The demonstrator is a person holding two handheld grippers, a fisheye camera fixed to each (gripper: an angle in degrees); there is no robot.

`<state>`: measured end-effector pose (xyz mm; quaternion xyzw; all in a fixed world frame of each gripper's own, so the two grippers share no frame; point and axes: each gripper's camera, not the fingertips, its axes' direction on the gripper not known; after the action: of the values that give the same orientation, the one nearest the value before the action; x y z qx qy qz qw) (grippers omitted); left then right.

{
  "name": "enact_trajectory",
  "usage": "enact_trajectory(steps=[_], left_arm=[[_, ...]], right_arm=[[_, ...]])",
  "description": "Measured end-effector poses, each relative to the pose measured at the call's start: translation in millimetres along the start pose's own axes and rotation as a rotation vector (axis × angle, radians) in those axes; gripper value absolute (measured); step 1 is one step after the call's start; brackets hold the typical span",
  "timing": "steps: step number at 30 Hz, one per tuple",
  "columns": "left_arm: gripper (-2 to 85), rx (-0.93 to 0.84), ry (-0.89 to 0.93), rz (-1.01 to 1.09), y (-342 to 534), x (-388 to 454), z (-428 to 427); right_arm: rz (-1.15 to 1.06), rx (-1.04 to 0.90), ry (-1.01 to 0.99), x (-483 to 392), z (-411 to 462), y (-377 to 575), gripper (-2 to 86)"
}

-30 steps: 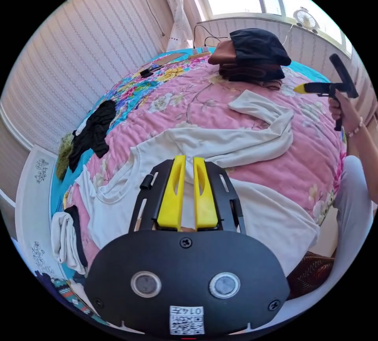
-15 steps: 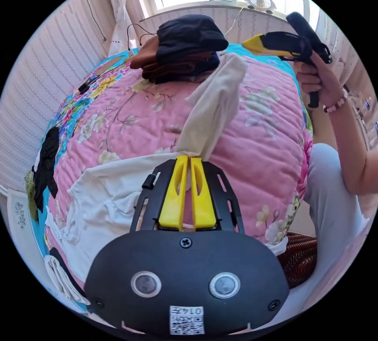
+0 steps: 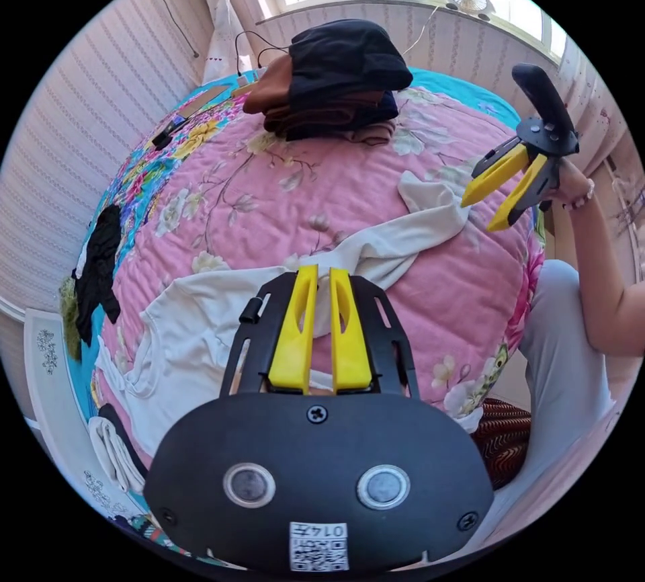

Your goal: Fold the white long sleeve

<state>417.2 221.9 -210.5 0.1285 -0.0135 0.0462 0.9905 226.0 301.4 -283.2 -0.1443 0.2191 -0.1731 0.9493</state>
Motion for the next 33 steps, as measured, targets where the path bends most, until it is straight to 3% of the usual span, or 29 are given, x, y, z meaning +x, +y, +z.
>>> enact_trajectory(steps=[3, 8, 11, 15, 17, 19, 22, 27, 31, 33], left_arm=[[4.9, -0.050, 0.019, -0.020, -11, 10, 28], [2.5, -0.110, 0.117, -0.102, -20, 9, 54], [-0.4, -0.061, 0.115, -0.101, -26, 11, 34], [-0.9, 0.024, 0.129, -0.058, -43, 16, -2], [-1.0, 0.078, 0.118, -0.036, -60, 22, -17], [-1.0, 0.089, 0.098, -0.015, -76, 29, -14], [-1.0, 0.031, 0.089, 0.009, -99, 44, 19], [-1.0, -0.043, 0.007, 0.010, -115, 72, 47], [-0.8, 0.048, -0.190, 0.166, -122, 120, 5], [-0.5, 0.118, -0.113, 0.254, -121, 152, -14]], right_arm=[[0.031, -0.079, 0.216, 10, 22, 7, 12.6], [0.048, -0.030, 0.250, 33, 31, 30, 4.9], [0.053, 0.046, 0.027, 50, 10, 57, 1.5], [-0.104, 0.374, -0.303, 60, -43, 123, 0.7], [-0.119, 0.516, -0.349, 70, -59, 156, 0.5], [0.072, 0.622, -0.302, 102, -64, 195, 0.4], [0.352, 0.574, -0.299, 147, -43, 228, 0.4], [0.457, 0.463, -0.269, 173, -23, 250, 0.3], [0.492, 0.486, -0.271, 186, -19, 268, 0.4], [0.537, 0.488, -0.262, 193, -16, 275, 0.4]])
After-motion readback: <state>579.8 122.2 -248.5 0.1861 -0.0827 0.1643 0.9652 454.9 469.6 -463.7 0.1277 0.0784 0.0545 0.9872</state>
